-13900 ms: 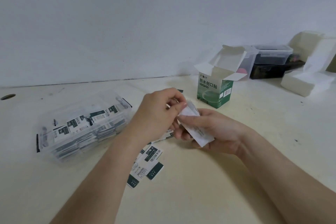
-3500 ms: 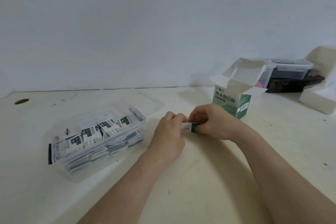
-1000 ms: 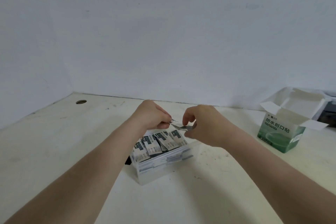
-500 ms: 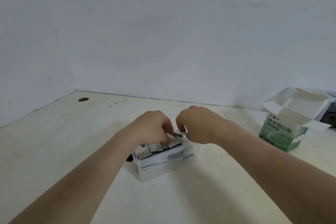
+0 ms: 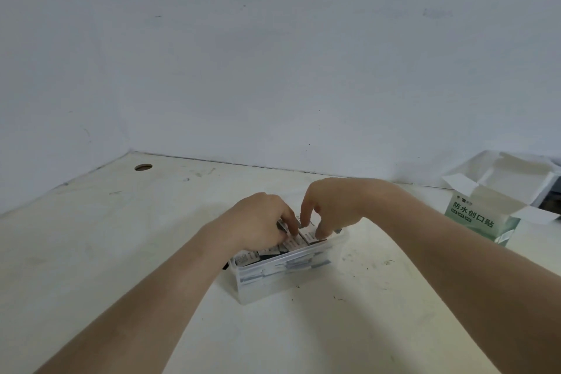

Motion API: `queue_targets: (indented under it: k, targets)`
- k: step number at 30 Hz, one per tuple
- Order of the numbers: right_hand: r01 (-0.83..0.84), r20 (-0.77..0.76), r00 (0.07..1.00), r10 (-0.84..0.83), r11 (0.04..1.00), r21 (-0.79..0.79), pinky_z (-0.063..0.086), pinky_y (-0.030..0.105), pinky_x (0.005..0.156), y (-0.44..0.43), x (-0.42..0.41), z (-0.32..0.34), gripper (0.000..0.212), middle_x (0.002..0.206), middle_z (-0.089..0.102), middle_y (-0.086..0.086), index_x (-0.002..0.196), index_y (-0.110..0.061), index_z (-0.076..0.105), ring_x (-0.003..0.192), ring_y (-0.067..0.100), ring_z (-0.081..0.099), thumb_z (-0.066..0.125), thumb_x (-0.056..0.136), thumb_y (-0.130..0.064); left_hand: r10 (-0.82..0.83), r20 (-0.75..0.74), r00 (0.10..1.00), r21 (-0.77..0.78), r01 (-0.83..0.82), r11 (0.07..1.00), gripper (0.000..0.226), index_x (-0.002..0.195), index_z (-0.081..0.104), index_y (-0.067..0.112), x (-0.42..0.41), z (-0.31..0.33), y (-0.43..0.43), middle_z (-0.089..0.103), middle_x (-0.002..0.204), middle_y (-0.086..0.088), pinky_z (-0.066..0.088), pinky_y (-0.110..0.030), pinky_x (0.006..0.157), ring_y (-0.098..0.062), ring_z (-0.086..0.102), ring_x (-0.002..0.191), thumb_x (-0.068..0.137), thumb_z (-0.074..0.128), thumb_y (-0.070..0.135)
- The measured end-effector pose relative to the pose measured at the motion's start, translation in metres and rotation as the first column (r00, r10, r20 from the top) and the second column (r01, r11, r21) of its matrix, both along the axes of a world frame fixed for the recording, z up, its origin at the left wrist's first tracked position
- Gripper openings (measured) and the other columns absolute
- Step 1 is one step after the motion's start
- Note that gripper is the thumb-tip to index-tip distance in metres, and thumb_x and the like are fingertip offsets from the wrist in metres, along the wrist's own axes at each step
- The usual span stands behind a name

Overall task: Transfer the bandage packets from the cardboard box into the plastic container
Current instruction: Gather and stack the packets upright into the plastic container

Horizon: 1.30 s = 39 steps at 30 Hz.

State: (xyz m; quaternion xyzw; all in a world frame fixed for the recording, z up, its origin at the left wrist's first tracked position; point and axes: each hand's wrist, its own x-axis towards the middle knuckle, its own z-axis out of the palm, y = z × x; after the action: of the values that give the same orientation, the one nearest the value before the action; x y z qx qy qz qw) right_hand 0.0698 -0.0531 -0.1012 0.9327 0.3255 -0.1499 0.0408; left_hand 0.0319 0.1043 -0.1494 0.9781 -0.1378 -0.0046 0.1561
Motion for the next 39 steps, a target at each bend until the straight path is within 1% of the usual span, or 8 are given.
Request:
queue_targets:
  k: [5, 9, 12, 20, 26, 31, 35, 39]
  targets:
    - [0.148, -0.078, 0.989, -0.128, 0.921, 0.359, 0.038, 0.015, 0.064, -0.020, 0.006, 0.001, 0.019, 0.080, 0.052, -0.017, 0.109, -0.023, 0.069, 0.074, 0.000, 0.051, 0.060, 0.093, -0.022, 0.059, 0.082, 0.995, -0.094, -0.051, 0.994, 0.021, 0.094, 0.071, 0.039, 0.000, 0.003, 0.007, 0.059, 0.103, 0.014, 0.039, -0.023, 0.081, -0.008, 0.051, 0.094, 0.088, 0.062, 0.021]
    - [0.352, -0.313, 0.927, -0.209, 0.773, 0.527, 0.055, 0.022, 0.074, -0.039, 0.003, -0.013, 0.024, 0.105, 0.064, -0.001, 0.115, -0.019, 0.067, 0.090, 0.009, 0.059, 0.060, 0.093, -0.020, 0.237, 0.228, 0.944, -0.265, -0.175, 0.948, 0.021, 0.098, 0.067, 0.039, -0.007, 0.008, 0.031, 0.061, 0.117, 0.015, 0.035, -0.028, 0.094, -0.009, 0.046, 0.116, 0.089, 0.059, 0.021]
    - [0.372, -0.334, 0.921, -0.200, 0.706, 0.603, 0.053, 0.015, 0.065, -0.046, 0.001, -0.023, 0.021, 0.111, 0.065, 0.004, 0.109, -0.019, 0.071, 0.077, 0.007, 0.059, 0.062, 0.090, -0.014, 0.244, 0.051, 0.968, -0.356, -0.211, 0.910, 0.022, 0.109, 0.064, 0.037, -0.014, -0.001, 0.040, 0.060, 0.116, 0.015, 0.038, -0.027, 0.091, -0.005, 0.052, 0.113, 0.092, 0.059, 0.025]
    - [0.426, -0.421, 0.889, -0.179, 0.658, 0.621, 0.042, 0.019, 0.058, -0.077, -0.010, -0.023, 0.016, 0.082, 0.072, -0.002, 0.093, -0.014, 0.072, 0.066, 0.010, 0.067, 0.056, 0.093, -0.011, 0.219, -0.039, 0.975, -0.634, -0.193, 0.748, 0.028, 0.089, 0.072, 0.025, -0.016, -0.012, 0.019, 0.073, 0.096, 0.010, 0.047, -0.015, 0.081, 0.007, 0.063, 0.096, 0.088, 0.057, 0.002]
    - [0.530, -0.537, 0.822, -0.187, 0.596, 0.603, 0.038, 0.024, 0.056, -0.107, -0.001, -0.025, 0.007, 0.074, 0.069, 0.006, 0.091, -0.013, 0.062, 0.061, 0.018, 0.060, 0.056, 0.095, -0.012, 0.202, -0.052, 0.978, -0.720, -0.177, 0.671, 0.030, 0.082, 0.073, 0.029, -0.008, -0.017, -0.005, 0.074, 0.091, 0.010, 0.047, -0.022, 0.091, 0.000, 0.066, 0.094, 0.086, 0.060, 0.002]
    - [0.596, -0.609, 0.771, -0.185, 0.545, 0.589, 0.035, 0.026, 0.054, -0.114, 0.015, -0.030, 0.007, 0.066, 0.062, 0.008, 0.089, -0.011, 0.060, 0.050, 0.015, 0.049, 0.057, 0.095, -0.015, 0.144, -0.144, 0.979, -0.800, -0.201, 0.566, 0.018, 0.091, 0.073, 0.025, 0.000, -0.016, -0.006, 0.074, 0.094, 0.004, 0.051, -0.027, 0.080, -0.012, 0.067, 0.091, 0.091, 0.061, 0.012]
    - [0.658, -0.618, 0.752, -0.230, 0.326, 0.679, 0.048, 0.027, 0.069, -0.111, 0.038, -0.046, 0.011, 0.095, 0.068, 0.005, 0.100, -0.012, 0.066, 0.081, 0.013, 0.063, 0.060, 0.094, -0.018, 0.202, -0.197, 0.959, -0.812, -0.275, 0.515, 0.026, 0.097, 0.072, 0.019, 0.018, -0.018, 0.012, 0.074, 0.097, 0.001, 0.051, -0.033, 0.085, -0.015, 0.065, 0.092, 0.098, 0.047, 0.012]
    - [0.619, -0.529, 0.785, -0.321, 0.396, 0.678, 0.046, 0.038, 0.096, -0.100, 0.065, -0.072, 0.027, 0.131, 0.055, 0.000, 0.121, -0.026, 0.061, 0.120, 0.015, 0.051, 0.059, 0.095, -0.024, 0.261, -0.171, 0.950, -0.661, -0.307, 0.684, 0.023, 0.097, 0.071, 0.024, 0.044, -0.043, 0.027, 0.069, 0.111, 0.004, 0.045, -0.030, 0.093, -0.012, 0.060, 0.104, 0.093, 0.052, 0.012]
